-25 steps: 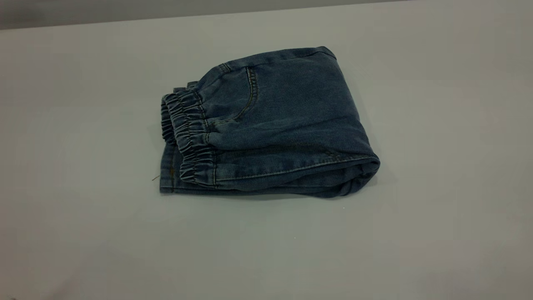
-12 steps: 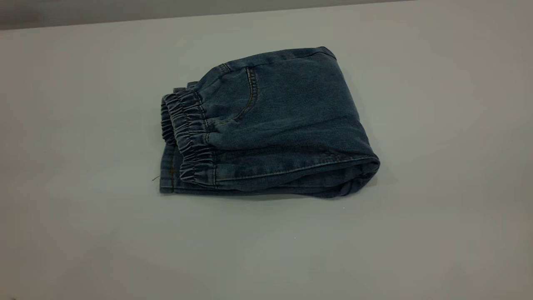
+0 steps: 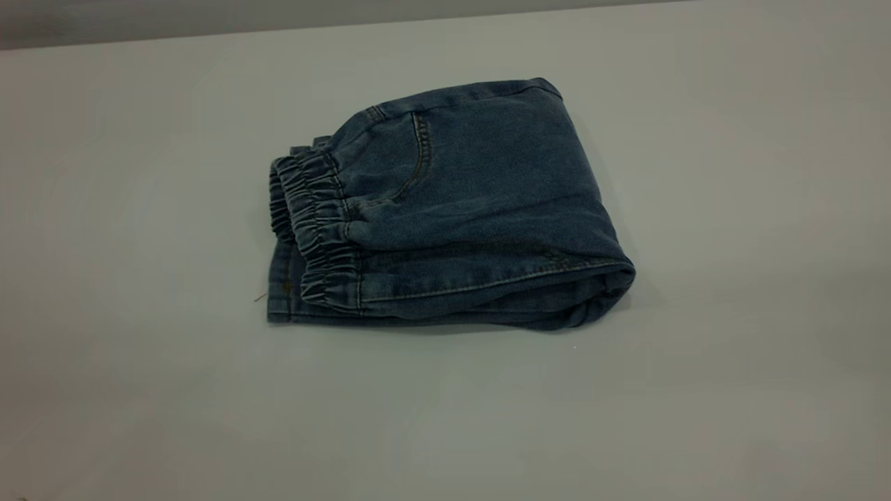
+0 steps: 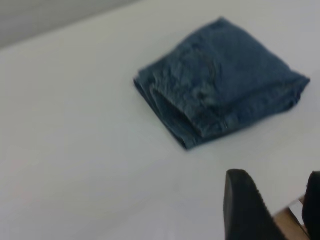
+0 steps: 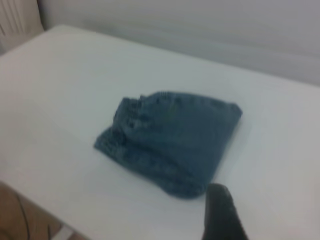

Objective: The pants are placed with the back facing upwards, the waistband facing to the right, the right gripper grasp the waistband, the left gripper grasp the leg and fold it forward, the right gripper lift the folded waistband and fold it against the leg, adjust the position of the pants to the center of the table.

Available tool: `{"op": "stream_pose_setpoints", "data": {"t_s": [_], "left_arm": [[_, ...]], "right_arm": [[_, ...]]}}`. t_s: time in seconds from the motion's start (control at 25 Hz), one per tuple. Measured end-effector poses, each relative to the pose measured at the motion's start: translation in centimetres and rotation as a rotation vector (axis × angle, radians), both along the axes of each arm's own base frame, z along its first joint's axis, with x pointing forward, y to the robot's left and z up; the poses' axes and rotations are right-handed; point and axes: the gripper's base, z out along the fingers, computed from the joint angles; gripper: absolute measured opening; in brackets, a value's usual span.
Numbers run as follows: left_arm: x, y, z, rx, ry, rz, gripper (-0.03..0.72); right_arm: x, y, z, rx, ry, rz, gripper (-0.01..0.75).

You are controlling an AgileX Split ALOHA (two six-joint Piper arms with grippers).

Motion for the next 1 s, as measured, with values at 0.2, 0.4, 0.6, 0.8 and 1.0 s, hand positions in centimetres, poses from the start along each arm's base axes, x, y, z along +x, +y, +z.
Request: {"op": "stream_pose_setpoints", "data": {"t_s": [0.2,0.4,0.6,0.8,1.0], "left_arm": [[0.4,-0.1,-2.7,-0.032,0.022,0.031,0.293],[0.8,-0.2,-3.0,-0.044,0.001,0.037,0.293],[0.7,-0.3,-3.0,-0.059,0.015,0.028,0.293],[0.7,-0.3,-3.0,-0.056,0.013,0.028,0.293],[0.7,-0.3,-3.0,-0.055,0.012,0.037,0.293]], "right_arm": [[0.4,0.1,-1.3,-0.039,0.052,-0.009,0.362],[0.5,0.2,-2.0,-0.044,0.100,-0.021,0.362],[0.5,0.2,-1.9,-0.043,0.094,-0.022,0.362],[0.5,0.1,-1.9,-0.044,0.093,-0.023,0.362],[0.5,0.2,-1.9,-0.042,0.094,-0.040,0.362]]}}
